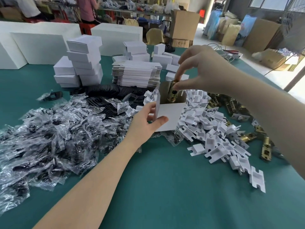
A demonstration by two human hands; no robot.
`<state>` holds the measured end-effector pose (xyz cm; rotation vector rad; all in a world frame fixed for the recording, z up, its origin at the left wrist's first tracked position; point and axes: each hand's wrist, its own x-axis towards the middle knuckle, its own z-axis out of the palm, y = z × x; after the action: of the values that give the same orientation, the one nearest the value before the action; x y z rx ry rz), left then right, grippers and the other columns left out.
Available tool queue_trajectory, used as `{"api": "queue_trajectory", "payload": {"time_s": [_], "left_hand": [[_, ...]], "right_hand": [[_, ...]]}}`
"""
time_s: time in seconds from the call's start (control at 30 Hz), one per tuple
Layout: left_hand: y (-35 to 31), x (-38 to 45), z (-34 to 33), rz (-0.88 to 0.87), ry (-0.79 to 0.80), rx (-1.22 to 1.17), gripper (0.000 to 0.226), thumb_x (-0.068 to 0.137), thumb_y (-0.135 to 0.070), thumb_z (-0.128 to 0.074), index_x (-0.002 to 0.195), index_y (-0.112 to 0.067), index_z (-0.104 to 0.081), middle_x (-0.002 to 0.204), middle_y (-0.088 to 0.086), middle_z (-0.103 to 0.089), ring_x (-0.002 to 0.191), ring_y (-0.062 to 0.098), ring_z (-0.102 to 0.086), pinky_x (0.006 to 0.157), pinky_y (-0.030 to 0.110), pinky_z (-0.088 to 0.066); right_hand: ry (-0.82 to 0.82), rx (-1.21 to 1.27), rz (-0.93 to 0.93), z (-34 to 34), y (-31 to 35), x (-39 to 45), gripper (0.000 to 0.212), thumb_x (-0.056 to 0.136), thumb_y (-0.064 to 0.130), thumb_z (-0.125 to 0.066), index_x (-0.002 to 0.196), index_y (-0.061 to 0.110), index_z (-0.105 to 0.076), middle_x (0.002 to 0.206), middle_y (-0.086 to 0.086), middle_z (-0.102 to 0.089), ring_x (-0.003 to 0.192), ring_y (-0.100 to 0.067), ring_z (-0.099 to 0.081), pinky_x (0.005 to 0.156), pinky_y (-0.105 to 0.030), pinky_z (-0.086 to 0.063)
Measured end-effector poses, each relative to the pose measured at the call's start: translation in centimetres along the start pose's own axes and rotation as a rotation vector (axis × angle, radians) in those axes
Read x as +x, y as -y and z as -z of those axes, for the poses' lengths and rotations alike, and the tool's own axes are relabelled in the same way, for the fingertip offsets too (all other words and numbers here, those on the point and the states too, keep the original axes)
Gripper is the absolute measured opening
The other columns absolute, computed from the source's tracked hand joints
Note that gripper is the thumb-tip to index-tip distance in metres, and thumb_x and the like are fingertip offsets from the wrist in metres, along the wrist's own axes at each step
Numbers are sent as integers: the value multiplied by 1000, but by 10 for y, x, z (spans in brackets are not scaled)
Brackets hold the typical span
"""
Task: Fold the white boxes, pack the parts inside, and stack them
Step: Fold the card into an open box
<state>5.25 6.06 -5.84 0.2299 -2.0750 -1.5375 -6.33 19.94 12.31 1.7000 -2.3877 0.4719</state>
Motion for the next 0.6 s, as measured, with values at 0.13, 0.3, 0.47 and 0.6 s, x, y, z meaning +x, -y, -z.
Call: {"api": "queue_trajectory", "payload": {"time_s": [0.13, 0.3, 0.47, 0.6], "left_hand": [[0, 1, -1, -8, 13, -6, 41, 90, -33, -70, 127, -27, -53, 115, -4, -68, 95, 13, -70, 77, 33, -61], [-3, -2, 0, 5, 24, -54, 39, 87, -34, -72, 122, -34, -53, 114, -3, -69, 94, 18, -70, 67, 23, -55], [0, -1, 0, 49, 45, -86, 40, 86, -21, -76, 119, -33, -56, 109, 0, -72, 90, 18, -70, 64, 21, -52], [1, 0, 0, 51, 48, -66, 39, 87, -21, -75, 118, -35, -55, 110, 0, -72, 93, 18, -70, 71, 25, -56]], "right_hand": [[23, -36, -5, -3, -1, -3, 20, 76, 50, -76, 88, 34, -72, 117, 2, -54, 118, -20, -42, 97, -39, -36], [73, -33, -21, -19, -3, -2, 15, 77, 47, -77, 85, 37, -69, 119, 0, -55, 121, -23, -43, 102, -46, -39], [140, -6, -3, -36, -8, -2, 17, 81, 43, -76, 87, 28, -72, 111, -2, -59, 106, -16, -49, 98, -40, -42], [230, 118, -25, -33, -10, -3, 16, 87, 41, -69, 98, 30, -74, 107, 7, -62, 95, -5, -54, 81, -21, -42]]}}
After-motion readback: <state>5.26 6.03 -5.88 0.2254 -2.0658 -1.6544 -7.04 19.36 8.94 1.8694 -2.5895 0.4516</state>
